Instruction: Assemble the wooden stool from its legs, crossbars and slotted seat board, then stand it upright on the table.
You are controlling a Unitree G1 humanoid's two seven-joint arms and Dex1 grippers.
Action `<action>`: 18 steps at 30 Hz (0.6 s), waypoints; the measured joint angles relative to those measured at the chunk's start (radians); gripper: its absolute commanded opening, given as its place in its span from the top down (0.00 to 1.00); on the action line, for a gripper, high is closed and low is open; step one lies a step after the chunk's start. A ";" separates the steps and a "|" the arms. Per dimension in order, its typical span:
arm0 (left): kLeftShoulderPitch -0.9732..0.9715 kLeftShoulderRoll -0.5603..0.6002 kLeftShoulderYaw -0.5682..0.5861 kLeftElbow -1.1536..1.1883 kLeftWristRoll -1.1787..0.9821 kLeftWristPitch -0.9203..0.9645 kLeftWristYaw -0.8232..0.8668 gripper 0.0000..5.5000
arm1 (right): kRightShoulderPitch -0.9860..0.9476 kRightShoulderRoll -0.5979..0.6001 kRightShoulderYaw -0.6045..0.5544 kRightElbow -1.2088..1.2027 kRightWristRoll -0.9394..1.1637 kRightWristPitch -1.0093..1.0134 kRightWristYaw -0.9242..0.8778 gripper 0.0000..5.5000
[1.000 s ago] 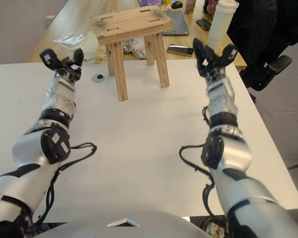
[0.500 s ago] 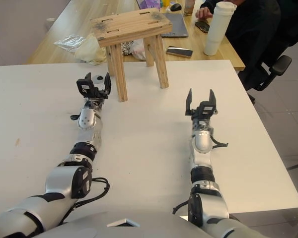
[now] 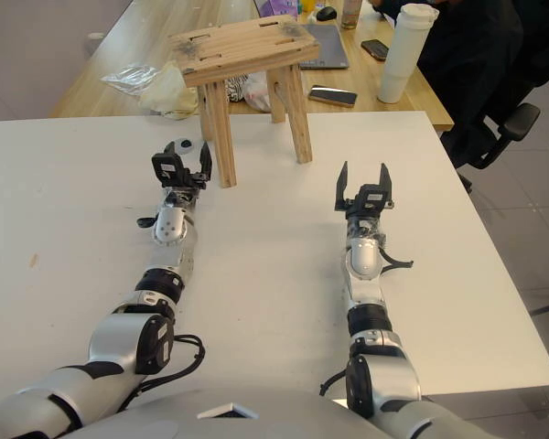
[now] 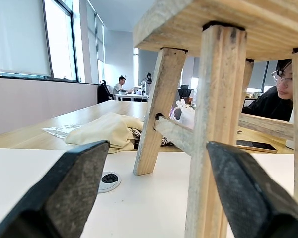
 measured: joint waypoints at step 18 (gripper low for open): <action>0.000 0.004 0.000 -0.006 0.000 0.011 0.029 0.35 | -0.102 -0.093 0.003 -0.126 0.029 0.014 0.039 0.31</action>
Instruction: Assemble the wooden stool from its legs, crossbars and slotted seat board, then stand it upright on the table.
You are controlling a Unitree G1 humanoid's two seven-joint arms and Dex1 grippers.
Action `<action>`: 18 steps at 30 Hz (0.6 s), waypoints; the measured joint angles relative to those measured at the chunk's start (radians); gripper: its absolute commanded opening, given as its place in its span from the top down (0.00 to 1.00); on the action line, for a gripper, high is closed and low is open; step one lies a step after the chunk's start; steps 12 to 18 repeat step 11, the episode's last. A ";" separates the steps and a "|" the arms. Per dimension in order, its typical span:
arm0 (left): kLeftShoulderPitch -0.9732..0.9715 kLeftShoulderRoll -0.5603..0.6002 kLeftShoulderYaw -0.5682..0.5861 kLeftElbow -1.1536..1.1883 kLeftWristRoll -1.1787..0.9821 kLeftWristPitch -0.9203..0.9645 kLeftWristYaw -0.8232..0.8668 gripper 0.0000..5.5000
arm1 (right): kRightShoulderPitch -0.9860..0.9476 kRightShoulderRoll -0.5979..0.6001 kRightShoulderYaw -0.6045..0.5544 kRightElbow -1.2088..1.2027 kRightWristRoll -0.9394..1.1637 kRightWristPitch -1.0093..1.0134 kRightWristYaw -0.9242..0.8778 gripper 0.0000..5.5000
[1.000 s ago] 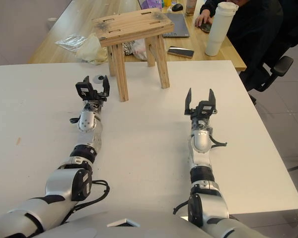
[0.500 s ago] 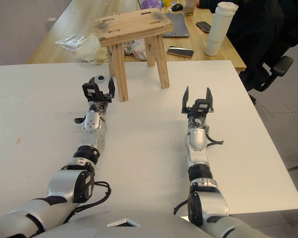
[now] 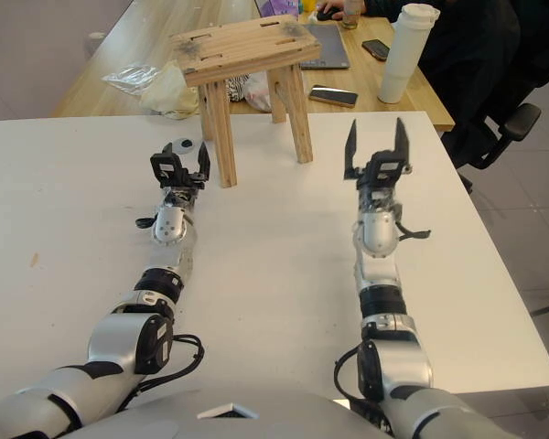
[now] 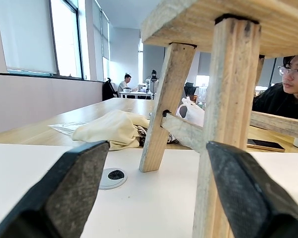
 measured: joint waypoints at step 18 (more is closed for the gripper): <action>0.000 0.003 0.000 -0.002 0.000 0.000 0.004 0.35 | 0.001 -0.021 -0.002 0.004 0.004 0.025 -0.002 0.31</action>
